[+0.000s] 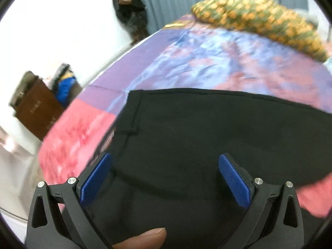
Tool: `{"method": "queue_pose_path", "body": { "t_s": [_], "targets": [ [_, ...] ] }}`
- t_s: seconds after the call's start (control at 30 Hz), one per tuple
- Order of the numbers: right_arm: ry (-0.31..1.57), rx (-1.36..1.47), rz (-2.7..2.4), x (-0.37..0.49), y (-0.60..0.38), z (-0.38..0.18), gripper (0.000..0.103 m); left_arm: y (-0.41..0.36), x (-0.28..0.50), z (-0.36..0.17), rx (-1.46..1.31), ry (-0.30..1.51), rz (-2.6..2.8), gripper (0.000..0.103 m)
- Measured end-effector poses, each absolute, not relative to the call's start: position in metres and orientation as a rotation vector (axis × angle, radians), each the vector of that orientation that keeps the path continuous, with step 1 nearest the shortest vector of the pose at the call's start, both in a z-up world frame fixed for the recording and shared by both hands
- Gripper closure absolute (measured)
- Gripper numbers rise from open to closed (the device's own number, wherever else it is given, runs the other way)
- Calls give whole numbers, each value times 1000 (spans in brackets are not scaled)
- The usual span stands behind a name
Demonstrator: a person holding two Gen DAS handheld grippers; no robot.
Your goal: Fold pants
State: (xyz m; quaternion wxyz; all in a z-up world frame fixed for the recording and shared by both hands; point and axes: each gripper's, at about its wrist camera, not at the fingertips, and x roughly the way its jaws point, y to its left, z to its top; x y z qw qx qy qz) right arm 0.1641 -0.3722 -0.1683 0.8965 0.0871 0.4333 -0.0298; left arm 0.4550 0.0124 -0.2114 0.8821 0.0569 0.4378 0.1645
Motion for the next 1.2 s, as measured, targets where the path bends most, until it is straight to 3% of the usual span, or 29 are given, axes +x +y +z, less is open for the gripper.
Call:
{"method": "queue_pose_path", "body": {
  "t_s": [0.1, 0.2, 0.3, 0.57, 0.73, 0.77, 0.93, 1.07, 1.2],
  "targets": [
    [891, 202, 3, 199, -370, -158, 31, 40, 490, -248, 122, 987, 452, 0],
    [869, 203, 65, 254, -368, -145, 22, 62, 490, -263, 56, 976, 453, 0],
    [908, 216, 160, 336, -364, -144, 20, 70, 479, -267, 1, 942, 431, 0],
    [1105, 35, 253, 488, -386, -209, 23, 63, 476, -269, -3, 913, 421, 0],
    [1101, -2, -24, 505, -520, -220, 21, 63, 477, -270, -13, 899, 415, 0],
    [1119, 24, -87, 504, -552, -223, 12, 63, 477, -270, -12, 898, 416, 0],
    [1096, 128, -567, 471, -698, -202, 15, 62, 477, -271, -5, 894, 420, 0],
    [1013, 311, -492, 465, -731, -189, 15, 61, 477, -270, 3, 890, 425, 0],
    [1092, 485, -364, 479, -729, -216, 16, 61, 477, -270, 2, 890, 423, 0]
  ]
}}
